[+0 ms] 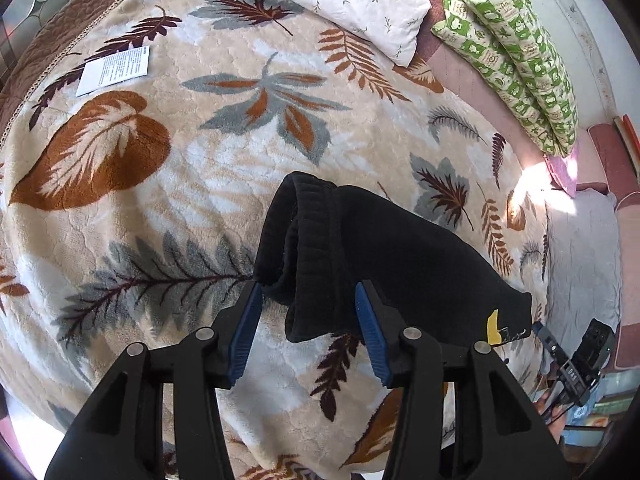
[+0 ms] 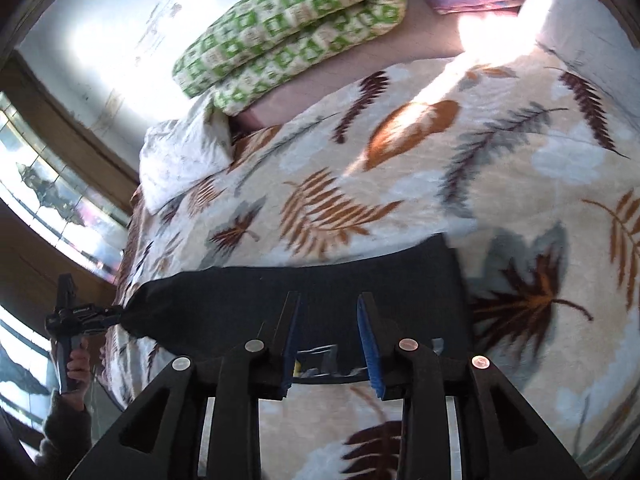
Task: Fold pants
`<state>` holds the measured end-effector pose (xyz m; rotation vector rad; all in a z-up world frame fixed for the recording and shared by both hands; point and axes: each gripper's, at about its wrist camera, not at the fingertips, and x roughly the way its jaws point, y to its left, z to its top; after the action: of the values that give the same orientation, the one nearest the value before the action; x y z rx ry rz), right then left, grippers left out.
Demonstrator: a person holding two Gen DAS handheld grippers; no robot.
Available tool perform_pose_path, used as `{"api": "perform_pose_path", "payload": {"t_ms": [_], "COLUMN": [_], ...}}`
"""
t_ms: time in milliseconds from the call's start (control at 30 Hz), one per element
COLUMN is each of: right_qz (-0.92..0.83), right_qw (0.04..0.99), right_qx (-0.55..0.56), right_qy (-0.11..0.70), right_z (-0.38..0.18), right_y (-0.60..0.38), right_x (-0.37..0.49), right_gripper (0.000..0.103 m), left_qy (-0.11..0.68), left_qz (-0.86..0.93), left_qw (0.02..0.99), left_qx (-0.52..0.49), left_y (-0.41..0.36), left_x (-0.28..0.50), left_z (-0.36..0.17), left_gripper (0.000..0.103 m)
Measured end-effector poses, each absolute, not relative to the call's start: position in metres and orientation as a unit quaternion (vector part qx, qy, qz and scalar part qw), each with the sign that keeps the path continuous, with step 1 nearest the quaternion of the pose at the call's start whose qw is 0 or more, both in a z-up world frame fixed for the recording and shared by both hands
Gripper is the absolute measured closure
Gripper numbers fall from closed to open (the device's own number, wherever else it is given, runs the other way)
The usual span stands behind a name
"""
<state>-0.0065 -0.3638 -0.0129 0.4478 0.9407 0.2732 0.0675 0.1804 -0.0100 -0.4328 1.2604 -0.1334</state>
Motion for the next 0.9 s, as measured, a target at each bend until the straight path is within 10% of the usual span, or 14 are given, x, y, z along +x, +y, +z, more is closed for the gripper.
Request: {"api": "perform_pose_path", "payload": {"t_ms": [633,700,767,900], "right_qz": [0.369,0.36,0.356,0.342], "right_qw": [0.809,0.811,0.815,0.849], "right_qx": [-0.193,-0.214,-0.217,-0.186], "right_qy": [0.415,0.408,0.402,0.358], "right_z": [-0.046,-0.054,-0.056,-0.034], "right_y": [0.042,0.049,0.05,0.044], "right_x": [0.011,0.012,0.014,0.014], "right_gripper": [0.061,0.068,0.099,0.099], "left_qy": [0.616,0.604,0.58,0.573], "left_qz": [-0.088,-0.091,-0.1,-0.093], "left_qw": [0.74,0.742,0.756,0.777], "left_qx": [-0.257,-0.277,-0.285,-0.245], "left_y": [0.183,0.189,0.194,0.194], "left_x": [0.121,0.125,0.127,0.13], "left_z": [-0.044,-0.038,-0.025,-0.02], "left_gripper": [0.058,0.069,0.073,0.073]}}
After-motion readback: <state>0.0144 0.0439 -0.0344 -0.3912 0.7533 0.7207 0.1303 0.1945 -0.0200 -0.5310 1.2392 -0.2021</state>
